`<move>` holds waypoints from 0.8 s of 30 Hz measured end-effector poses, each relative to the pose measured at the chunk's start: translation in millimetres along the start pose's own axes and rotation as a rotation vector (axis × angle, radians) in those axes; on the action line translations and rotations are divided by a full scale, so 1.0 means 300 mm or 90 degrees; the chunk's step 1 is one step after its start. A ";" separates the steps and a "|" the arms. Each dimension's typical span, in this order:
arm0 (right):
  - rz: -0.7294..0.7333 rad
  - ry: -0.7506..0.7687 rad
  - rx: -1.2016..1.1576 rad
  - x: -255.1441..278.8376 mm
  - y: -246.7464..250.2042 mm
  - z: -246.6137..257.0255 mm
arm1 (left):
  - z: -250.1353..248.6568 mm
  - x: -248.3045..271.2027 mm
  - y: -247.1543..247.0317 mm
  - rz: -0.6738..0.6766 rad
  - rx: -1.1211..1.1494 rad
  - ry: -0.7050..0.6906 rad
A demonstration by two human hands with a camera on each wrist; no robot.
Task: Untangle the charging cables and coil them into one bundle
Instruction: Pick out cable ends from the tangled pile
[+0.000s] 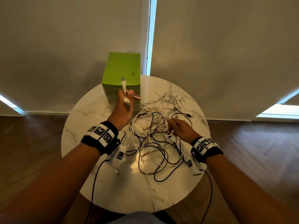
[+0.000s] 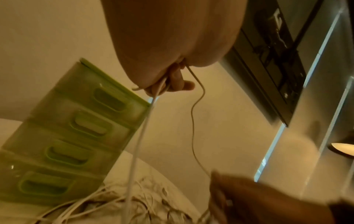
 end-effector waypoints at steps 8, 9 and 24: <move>0.076 0.085 -0.031 0.043 -0.006 0.150 | 0.080 0.055 -0.207 0.105 0.021 0.012; 0.075 0.091 -0.007 0.053 0.000 0.160 | 0.064 0.064 -0.214 0.118 0.010 0.006; 0.029 0.159 -0.009 0.121 -0.046 0.195 | -0.006 0.083 -0.297 0.172 0.124 0.027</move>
Point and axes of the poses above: each hand's wrist, its own x-axis away from the middle knuckle, its own y-axis out of the back of the hand, z = x × y, the point moved 6 cm from there along -x, towards the middle knuckle, and after that the axes turned 6 degrees about z, right-handed, at the moved point
